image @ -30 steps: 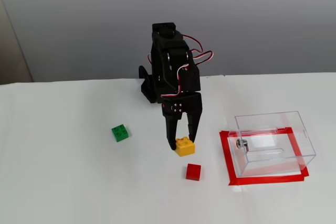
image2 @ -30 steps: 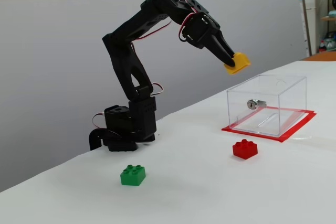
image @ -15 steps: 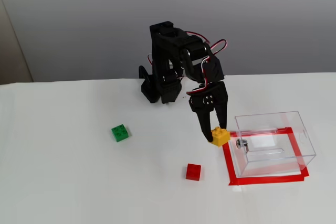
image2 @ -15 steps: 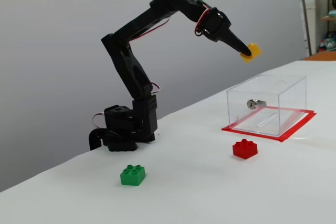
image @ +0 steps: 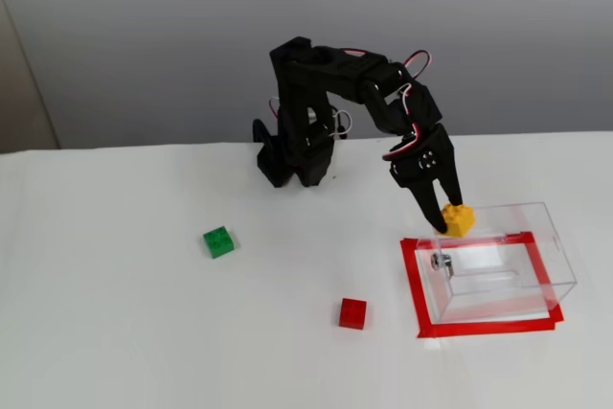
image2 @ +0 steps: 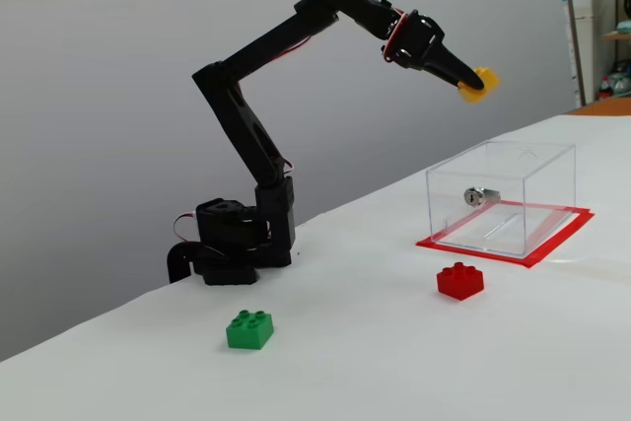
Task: Pick the yellow lego brick and place it into the transparent box
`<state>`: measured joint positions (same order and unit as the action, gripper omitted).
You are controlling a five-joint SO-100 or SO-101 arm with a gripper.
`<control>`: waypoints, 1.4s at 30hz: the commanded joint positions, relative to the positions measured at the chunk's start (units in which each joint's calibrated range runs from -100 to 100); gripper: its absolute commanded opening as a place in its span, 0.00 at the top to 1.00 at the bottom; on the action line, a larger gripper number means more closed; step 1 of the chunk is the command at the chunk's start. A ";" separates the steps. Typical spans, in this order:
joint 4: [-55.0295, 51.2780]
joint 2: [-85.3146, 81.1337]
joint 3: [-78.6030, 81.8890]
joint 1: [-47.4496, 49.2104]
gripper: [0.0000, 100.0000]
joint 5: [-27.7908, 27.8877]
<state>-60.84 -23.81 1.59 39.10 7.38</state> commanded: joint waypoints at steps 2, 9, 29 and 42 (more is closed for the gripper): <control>4.36 1.19 -1.14 4.93 0.88 -0.70; 6.53 5.35 -1.59 10.32 0.88 -2.05; 12.36 11.37 -1.14 16.02 0.87 -3.20; 12.36 11.29 0.94 15.87 0.87 -3.25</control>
<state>-49.27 -12.05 2.47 55.45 4.30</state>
